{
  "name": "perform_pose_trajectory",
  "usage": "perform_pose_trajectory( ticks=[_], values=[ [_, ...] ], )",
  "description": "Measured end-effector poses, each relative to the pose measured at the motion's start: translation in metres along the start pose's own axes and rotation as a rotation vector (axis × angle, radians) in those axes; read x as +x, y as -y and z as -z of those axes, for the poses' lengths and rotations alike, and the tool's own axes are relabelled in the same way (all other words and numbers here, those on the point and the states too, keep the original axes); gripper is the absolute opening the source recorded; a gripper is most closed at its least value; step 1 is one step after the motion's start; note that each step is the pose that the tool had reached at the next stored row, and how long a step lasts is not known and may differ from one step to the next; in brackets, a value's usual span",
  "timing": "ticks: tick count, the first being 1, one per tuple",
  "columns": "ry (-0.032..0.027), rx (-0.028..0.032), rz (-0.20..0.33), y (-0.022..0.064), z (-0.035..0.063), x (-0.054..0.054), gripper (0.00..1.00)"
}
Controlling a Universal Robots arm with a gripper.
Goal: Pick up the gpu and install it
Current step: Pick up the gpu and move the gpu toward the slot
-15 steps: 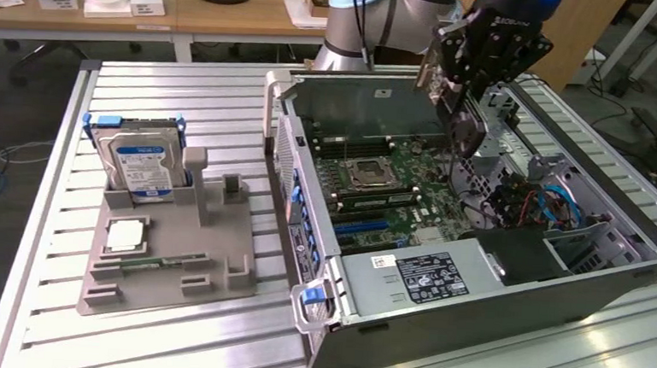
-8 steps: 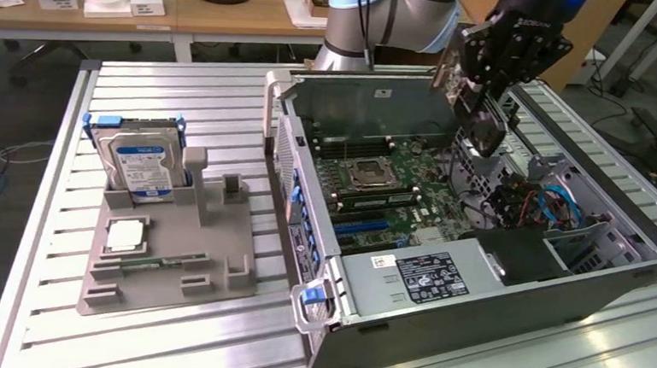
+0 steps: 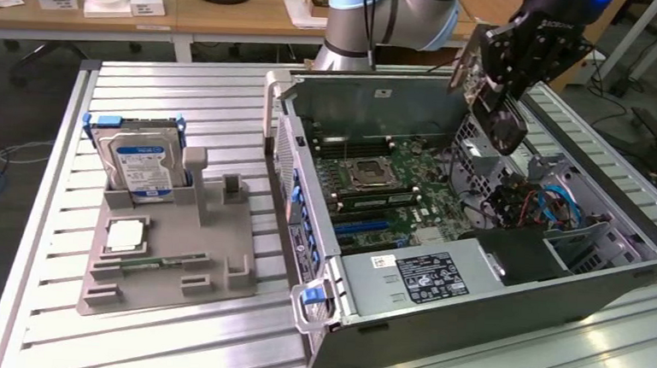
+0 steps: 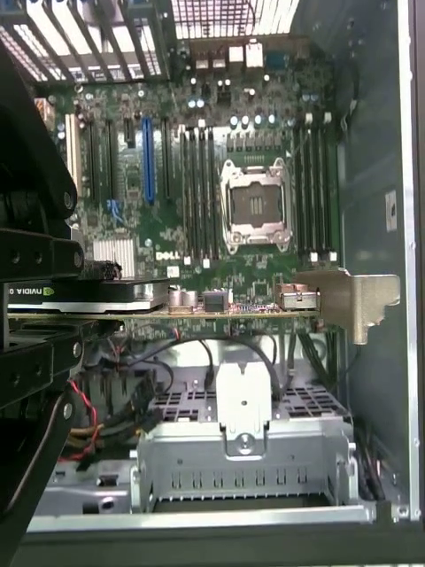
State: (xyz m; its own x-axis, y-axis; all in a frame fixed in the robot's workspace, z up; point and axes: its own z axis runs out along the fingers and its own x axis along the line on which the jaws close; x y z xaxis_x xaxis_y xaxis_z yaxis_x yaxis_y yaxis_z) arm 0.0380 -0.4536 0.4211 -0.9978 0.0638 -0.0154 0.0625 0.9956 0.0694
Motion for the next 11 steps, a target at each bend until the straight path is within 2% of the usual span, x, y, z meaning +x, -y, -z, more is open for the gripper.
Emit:
perform_pose_trajectory(
  ticks=[2, 7, 11],
  values=[
    [0.0001, -0.0001, 0.000, -0.0003, -0.0001, -0.003, 0.27],
    [0.0000, 0.0000, 0.000, -0.0003, -0.0001, -0.004, 0.27],
    [0.0000, 0.0000, 0.000, -0.0008, -0.0002, -0.012, 0.27]
  ],
)
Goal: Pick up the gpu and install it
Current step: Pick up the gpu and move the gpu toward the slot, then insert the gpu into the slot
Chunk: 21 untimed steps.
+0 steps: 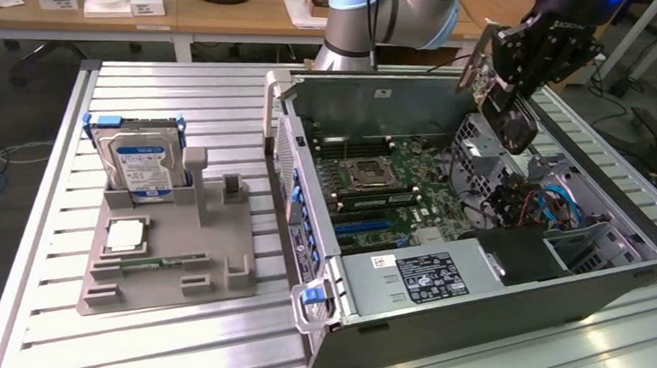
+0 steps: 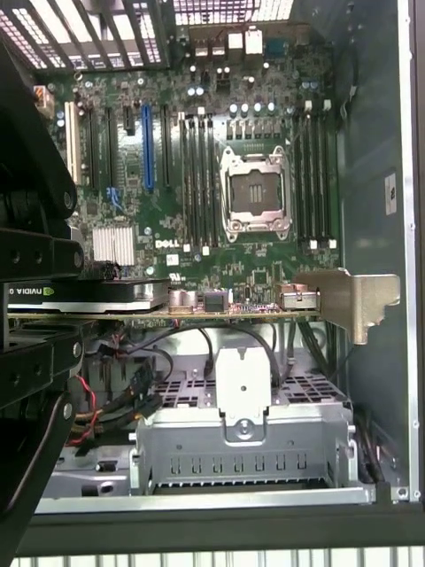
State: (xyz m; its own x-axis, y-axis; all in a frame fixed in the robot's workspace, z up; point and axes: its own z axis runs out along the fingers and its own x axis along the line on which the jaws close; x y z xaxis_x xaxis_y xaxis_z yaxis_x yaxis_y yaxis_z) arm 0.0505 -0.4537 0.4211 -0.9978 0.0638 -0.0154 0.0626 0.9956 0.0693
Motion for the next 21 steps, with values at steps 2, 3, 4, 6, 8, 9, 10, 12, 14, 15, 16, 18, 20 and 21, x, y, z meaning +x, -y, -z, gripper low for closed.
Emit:
perform_pose_trajectory(
  ticks=[2, 3, 4, 6, 8, 9, 10, 12, 14, 15, 16, 18, 20, 21],
  values=[
    [0.0000, 0.0000, 0.000, -0.0003, -0.0001, -0.0053, 0.27],
    [-0.0001, 0.0001, 0.000, -0.0004, -0.0001, -0.0076, 0.27],
    [-0.0001, 0.0000, 0.000, -0.0004, -0.0002, -0.0092, 0.27],
    [-0.0001, 0.0000, -0.001, 0.0005, -0.0001, -0.0111, 0.27],
    [0.0000, -0.0001, -0.001, 0.0010, -0.0002, -0.0118, 0.27],
    [0.0000, -0.0001, -0.001, 0.0010, -0.0002, -0.0118, 0.27],
    [-0.0001, -0.0001, -0.001, 0.0010, -0.0002, -0.0118, 0.27],
    [-0.0001, 0.0000, -0.001, 0.0011, -0.0001, -0.0118, 0.27],
    [-0.0001, 0.0000, -0.001, 0.0011, -0.0001, -0.0118, 0.27],
    [-0.0001, 0.0000, -0.001, 0.0011, -0.0001, -0.0118, 0.27],
    [-0.0001, 0.0000, -0.001, 0.0011, -0.0001, -0.0118, 0.27],
    [-0.0001, 0.0000, -0.001, 0.0011, -0.0001, -0.0118, 0.27],
    [-0.0001, 0.0000, -0.001, 0.0011, -0.0001, -0.0118, 0.27],
    [-0.0001, 0.0000, -0.001, 0.0011, -0.0001, -0.0118, 0.27]
  ],
)
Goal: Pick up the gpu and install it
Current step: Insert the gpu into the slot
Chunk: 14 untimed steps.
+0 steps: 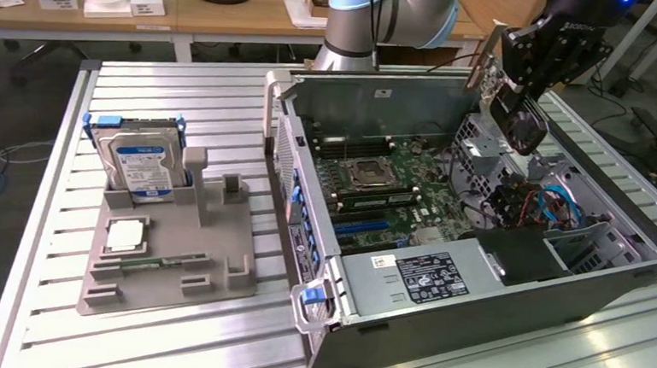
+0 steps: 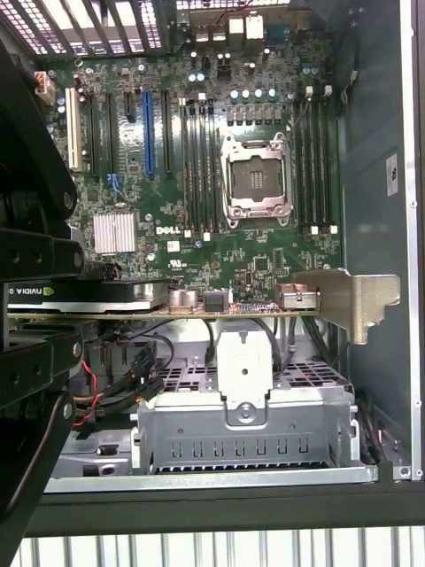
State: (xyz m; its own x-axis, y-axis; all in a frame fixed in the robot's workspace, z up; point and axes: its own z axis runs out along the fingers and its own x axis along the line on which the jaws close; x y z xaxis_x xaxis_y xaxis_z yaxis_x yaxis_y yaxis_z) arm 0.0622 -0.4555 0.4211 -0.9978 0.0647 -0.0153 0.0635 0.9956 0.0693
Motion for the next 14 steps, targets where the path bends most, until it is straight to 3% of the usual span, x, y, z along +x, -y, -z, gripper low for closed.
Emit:
perform_pose_trajectory(
  ticks=[6, 14],
  values=[
    [-0.0021, -0.0004, 0.031, 0.0000, -0.0001, 0.0000, 0.27],
    [-0.0117, -0.0025, 0.168, 0.0001, -0.0012, 0.0001, 0.27]
  ],
)
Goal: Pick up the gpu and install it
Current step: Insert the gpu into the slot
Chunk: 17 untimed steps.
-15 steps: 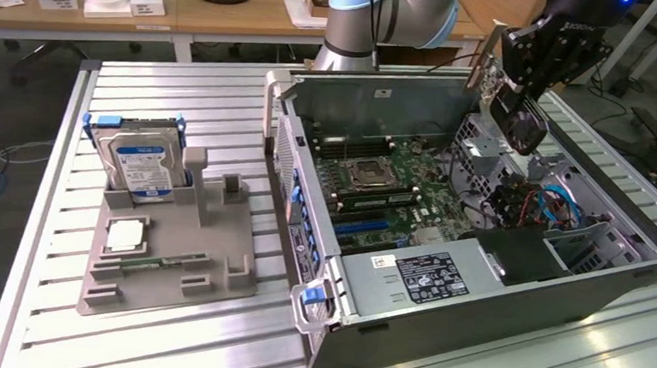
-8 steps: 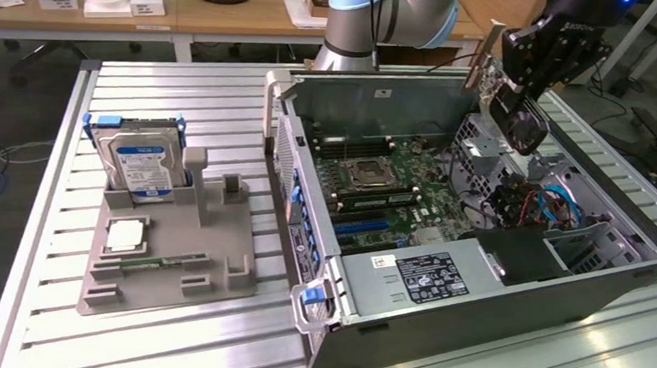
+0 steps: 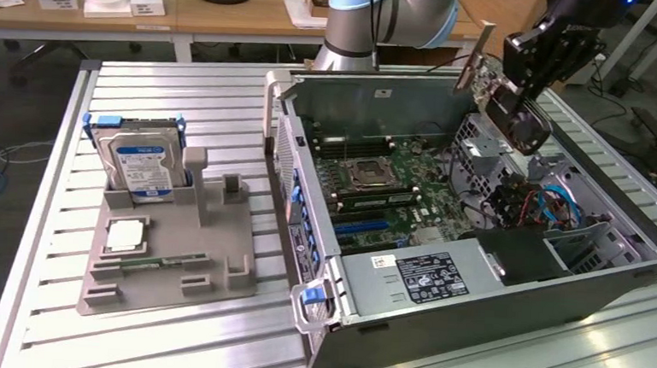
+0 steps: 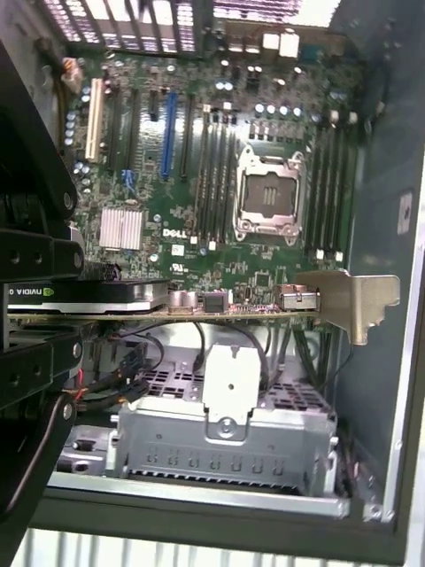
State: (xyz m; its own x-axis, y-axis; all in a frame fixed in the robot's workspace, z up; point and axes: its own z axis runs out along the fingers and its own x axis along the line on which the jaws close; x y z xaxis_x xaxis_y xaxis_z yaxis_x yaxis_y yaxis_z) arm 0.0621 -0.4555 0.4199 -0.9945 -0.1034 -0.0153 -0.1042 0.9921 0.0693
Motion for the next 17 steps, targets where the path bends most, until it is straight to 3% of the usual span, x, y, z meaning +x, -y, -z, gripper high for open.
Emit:
perform_pose_trajectory(
  ticks=[17],
  values=[
    [-0.0214, -0.0048, 0.308, 0.0001, -0.0013, 0.0000, 0.27]
  ],
)
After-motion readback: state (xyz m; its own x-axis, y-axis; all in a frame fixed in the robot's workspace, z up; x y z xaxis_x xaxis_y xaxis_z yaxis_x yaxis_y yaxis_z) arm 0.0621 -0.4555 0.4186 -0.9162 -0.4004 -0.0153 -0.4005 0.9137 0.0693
